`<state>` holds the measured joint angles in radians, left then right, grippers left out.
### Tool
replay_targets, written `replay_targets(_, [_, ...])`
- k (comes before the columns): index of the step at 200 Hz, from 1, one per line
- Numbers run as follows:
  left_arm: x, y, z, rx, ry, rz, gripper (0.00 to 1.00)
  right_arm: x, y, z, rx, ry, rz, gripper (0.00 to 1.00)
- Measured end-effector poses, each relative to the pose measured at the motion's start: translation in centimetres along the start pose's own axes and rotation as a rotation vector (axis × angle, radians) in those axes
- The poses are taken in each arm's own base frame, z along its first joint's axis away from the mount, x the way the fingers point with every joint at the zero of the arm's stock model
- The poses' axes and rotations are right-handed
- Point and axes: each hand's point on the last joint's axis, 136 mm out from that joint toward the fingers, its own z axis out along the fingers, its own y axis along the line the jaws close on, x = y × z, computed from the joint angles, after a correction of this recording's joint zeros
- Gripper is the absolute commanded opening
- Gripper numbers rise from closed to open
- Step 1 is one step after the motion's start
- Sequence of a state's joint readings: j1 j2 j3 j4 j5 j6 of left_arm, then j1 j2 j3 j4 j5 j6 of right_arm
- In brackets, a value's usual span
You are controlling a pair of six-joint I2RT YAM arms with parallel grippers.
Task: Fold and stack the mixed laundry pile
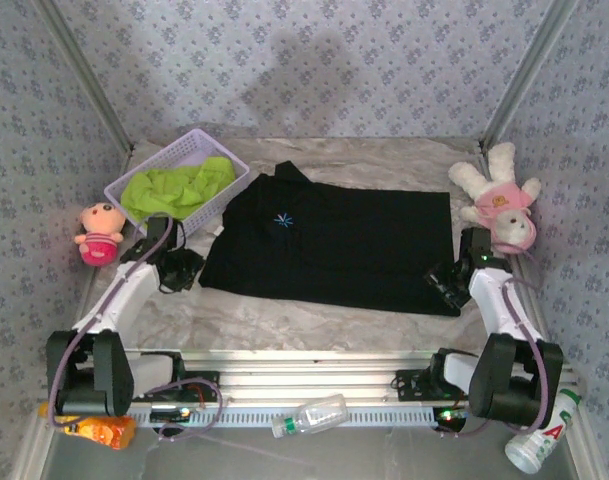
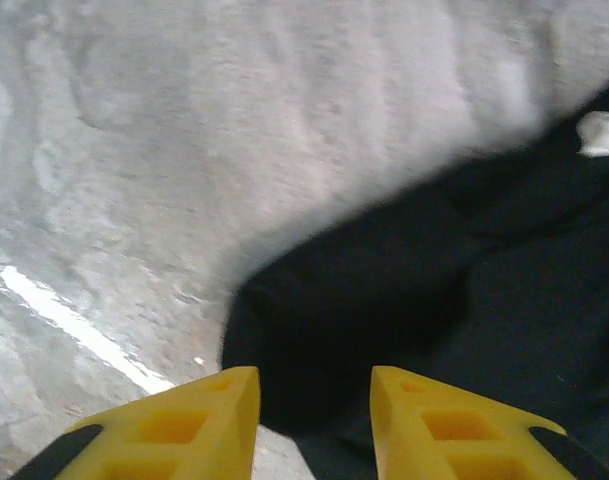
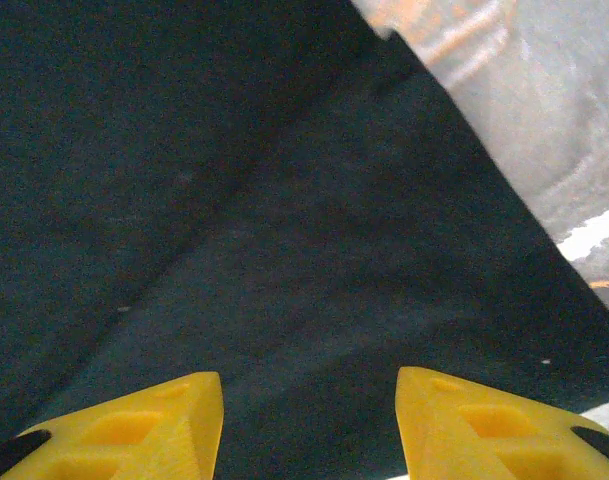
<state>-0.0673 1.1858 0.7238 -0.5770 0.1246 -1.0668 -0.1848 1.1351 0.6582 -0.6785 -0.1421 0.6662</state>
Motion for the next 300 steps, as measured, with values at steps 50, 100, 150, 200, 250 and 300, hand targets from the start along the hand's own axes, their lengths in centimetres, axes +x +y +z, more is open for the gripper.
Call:
replay_targets(50, [2.2,-6.8,1.2,0.052,0.047,0.254,0.04,0.7,2.6,0.0,-0.041,0.026,-0.083,0.51])
replay_targets(100, [4.3,-5.0,6.7,-0.104,0.128,0.348,0.01,1.5,2.3,2.4,-0.005,0.090,-0.089,0.51])
replay_targets(150, [4.8,-1.8,7.3,-0.167,0.128,0.368,0.01,3.1,-1.0,3.6,0.094,0.153,-0.042,0.51])
replay_targets(200, [7.7,3.8,4.6,-0.154,0.139,0.315,0.02,5.1,-3.0,2.1,0.136,0.183,-0.029,0.50])
replay_targets(250, [8.7,5.3,2.3,-0.165,0.160,0.286,0.23,5.8,-2.7,0.5,0.110,0.166,-0.030,0.50])
replay_targets(300, [5.4,-8.1,-0.1,0.023,0.082,0.392,0.37,0.8,2.9,-2.1,0.025,0.087,-0.087,0.54])
